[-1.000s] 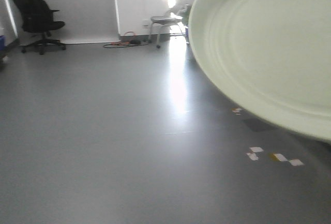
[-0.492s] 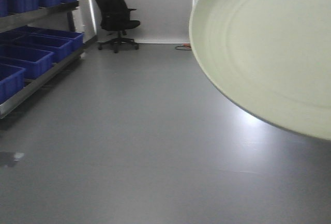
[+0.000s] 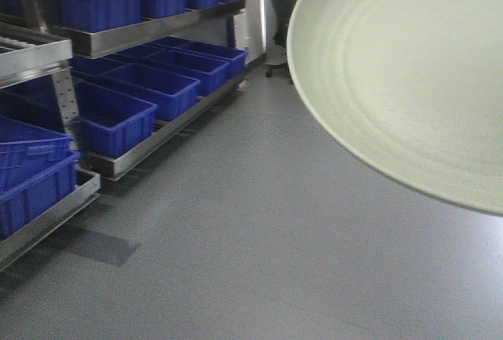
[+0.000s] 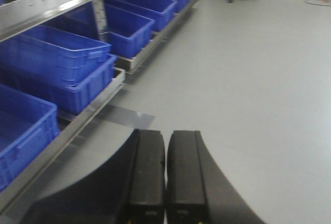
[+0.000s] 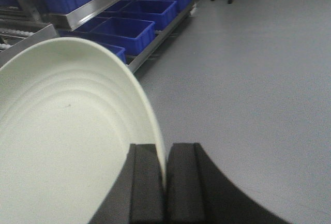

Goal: Place green plate on second shelf with right arm
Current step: 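Approach the shelf and bring the plate over a blue bin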

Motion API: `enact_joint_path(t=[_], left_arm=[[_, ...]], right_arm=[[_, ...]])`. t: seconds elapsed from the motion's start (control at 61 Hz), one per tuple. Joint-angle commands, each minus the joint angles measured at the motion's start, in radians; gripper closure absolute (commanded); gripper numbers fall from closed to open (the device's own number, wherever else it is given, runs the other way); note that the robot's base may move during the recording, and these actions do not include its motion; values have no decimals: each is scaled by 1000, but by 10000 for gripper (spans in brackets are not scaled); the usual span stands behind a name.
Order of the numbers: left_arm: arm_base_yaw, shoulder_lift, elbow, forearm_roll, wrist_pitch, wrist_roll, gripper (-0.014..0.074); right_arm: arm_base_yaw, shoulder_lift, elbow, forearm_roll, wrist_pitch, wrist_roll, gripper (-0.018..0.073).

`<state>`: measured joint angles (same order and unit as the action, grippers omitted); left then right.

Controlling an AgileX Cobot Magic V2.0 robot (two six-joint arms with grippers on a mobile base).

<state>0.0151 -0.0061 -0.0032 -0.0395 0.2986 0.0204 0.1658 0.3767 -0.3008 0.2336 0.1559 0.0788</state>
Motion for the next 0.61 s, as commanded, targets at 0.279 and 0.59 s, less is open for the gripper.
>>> enact_joint_path(t=[0.279,0.59], left_arm=[[-3,-21,40,-1,-80,0,472],[-3,-21,40,-1,-80,0,472]], right_arm=[[-6,3,-36,7,-109,2,512],[-6,3,-36,7,-109,2,512]])
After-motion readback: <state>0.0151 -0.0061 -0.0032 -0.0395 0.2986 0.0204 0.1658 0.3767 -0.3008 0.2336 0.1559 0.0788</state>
